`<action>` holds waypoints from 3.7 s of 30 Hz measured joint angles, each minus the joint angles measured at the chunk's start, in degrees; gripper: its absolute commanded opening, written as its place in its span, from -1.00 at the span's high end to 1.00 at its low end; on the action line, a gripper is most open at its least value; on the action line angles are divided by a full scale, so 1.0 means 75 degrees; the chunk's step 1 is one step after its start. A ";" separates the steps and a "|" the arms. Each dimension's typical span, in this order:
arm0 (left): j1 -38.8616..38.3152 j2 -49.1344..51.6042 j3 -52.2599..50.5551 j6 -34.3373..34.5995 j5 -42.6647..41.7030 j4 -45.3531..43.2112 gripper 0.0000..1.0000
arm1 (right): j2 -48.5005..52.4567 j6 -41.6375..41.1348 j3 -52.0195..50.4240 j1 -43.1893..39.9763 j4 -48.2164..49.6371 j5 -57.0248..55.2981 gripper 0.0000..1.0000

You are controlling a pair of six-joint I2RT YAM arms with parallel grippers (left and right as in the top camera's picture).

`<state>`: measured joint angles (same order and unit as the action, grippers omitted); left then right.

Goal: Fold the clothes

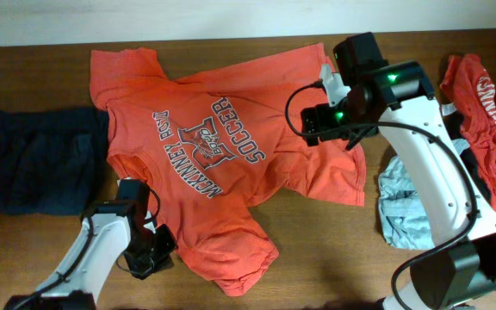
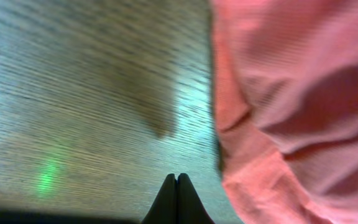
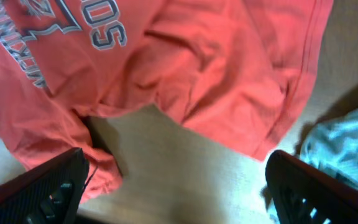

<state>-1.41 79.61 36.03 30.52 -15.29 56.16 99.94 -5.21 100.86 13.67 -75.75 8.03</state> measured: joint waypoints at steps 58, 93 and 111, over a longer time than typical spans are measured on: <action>-0.0918 -0.0589 -0.0006 -0.0694 -0.1250 -0.1102 0.85 | 0.1078 -0.1827 -0.3993 -0.4118 0.2570 -0.2049 0.92; -0.2425 0.1565 0.0055 0.0370 -0.1999 -0.1373 1.00 | 0.1078 -0.1886 -0.3302 -0.4060 0.2276 -0.2241 0.92; -0.0195 0.0463 0.0029 0.0181 -0.0076 0.0504 1.00 | 0.1078 -0.1880 -0.3296 -0.4060 0.2387 -0.2235 0.90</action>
<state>-2.87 83.09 36.25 31.88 -15.86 59.94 108.03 -19.31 76.14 -16.78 -57.84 -8.73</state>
